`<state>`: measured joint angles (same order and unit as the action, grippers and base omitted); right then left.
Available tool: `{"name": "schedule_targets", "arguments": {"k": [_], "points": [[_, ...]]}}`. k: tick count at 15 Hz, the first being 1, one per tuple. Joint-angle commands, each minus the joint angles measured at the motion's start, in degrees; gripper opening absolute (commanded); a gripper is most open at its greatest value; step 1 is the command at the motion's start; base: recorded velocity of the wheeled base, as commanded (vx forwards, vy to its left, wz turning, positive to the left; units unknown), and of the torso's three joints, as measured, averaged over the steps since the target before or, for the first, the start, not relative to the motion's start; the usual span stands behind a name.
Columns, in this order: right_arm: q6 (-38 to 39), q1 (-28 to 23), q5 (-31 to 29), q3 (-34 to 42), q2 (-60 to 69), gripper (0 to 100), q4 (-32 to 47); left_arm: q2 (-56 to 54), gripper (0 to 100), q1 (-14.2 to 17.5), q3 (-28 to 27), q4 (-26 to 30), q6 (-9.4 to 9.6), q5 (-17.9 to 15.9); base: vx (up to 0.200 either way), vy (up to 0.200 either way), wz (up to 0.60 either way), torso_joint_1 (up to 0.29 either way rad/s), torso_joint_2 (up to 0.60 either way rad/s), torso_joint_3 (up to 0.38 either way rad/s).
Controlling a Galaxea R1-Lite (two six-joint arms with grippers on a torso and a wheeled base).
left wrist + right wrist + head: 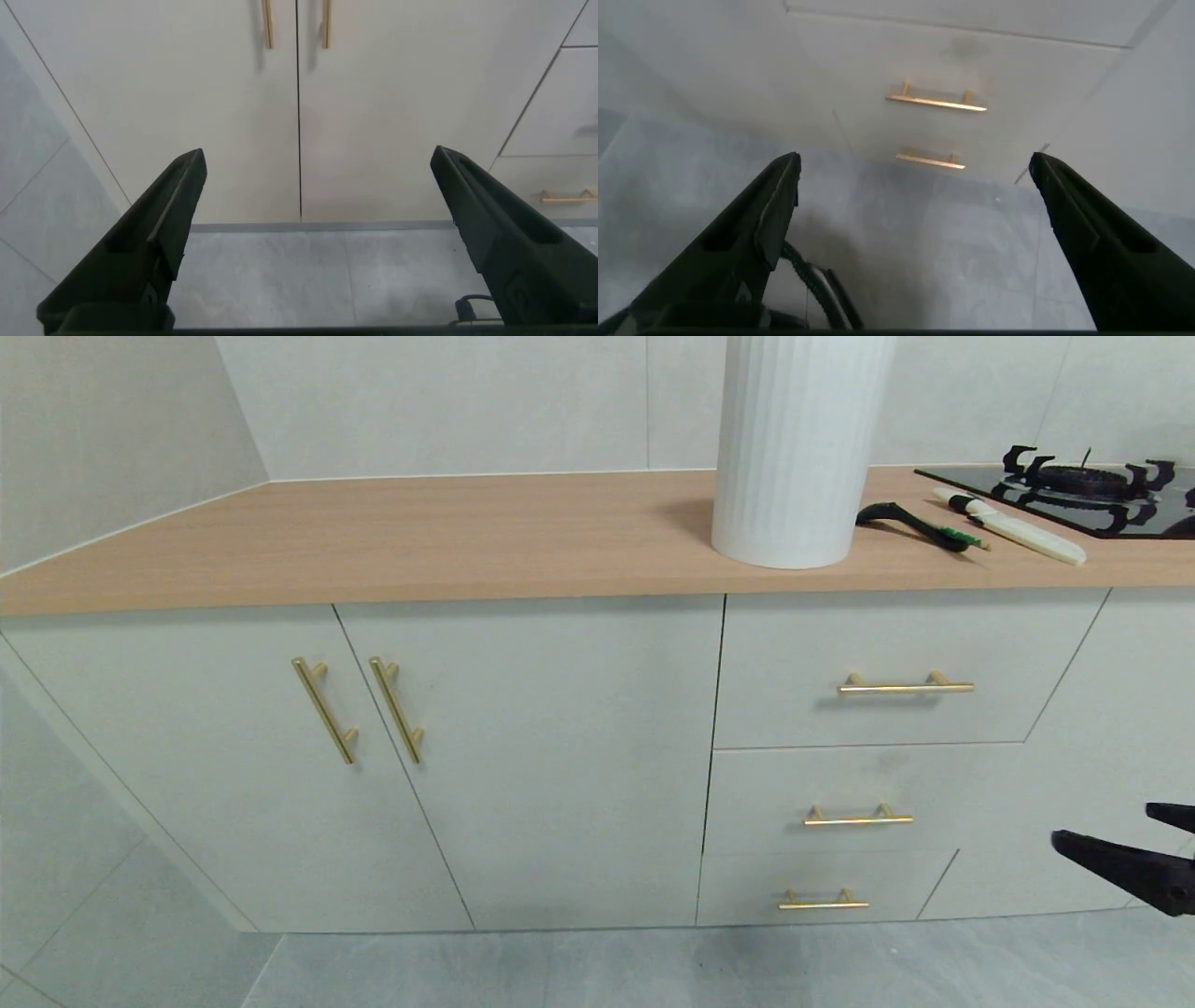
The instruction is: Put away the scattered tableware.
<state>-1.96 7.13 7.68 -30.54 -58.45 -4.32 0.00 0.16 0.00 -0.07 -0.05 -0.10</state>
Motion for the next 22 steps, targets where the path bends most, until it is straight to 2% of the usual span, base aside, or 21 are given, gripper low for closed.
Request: {"name": "schedule_targets", "arguments": {"k": [1,4,6,11,15,18,22], "points": [[-1.03,3.24,-0.21,-2.77,-10.36,100,-1.84,0.09,100,0.02,0.00,-0.01,-0.04,0.01,0.000,0.000,0.00,0.000,0.00,0.000],[-1.20,5.44,-0.91,-3.04,-19.51,100,-7.90,0.09,100,0.02,0.00,-0.01,-0.04,0.01,0.000,0.000,0.00,0.000,0.00,0.000],[-1.11,5.26,-0.91,-3.04,-23.64,100,-9.22,0.09,100,0.02,0.00,-0.01,-0.04,0.01,0.000,0.000,0.00,0.000,0.00,0.000],[-0.59,4.21,-1.09,-0.84,-34.45,100,-22.23,0.09,100,0.02,0.00,-0.01,-0.04,0.01,0.000,0.000,0.00,0.000,0.00,0.000],[-0.41,3.85,-3.72,-0.14,-41.92,100,-29.61,0.09,100,0.02,0.00,-0.01,-0.04,0.01,0.000,0.000,0.00,0.000,0.00,0.000],[4.07,3.94,-6.71,0.22,-50.88,100,-41.04,0.09,100,0.02,0.00,-0.01,-0.04,0.01,0.000,0.000,0.00,0.000,0.00,0.000],[4.25,3.94,-10.76,0.22,-59.58,100,-52.20,0.09,100,0.02,0.00,-0.01,-0.04,0.01,0.000,0.000,0.00,0.000,0.00,0.000]]}}
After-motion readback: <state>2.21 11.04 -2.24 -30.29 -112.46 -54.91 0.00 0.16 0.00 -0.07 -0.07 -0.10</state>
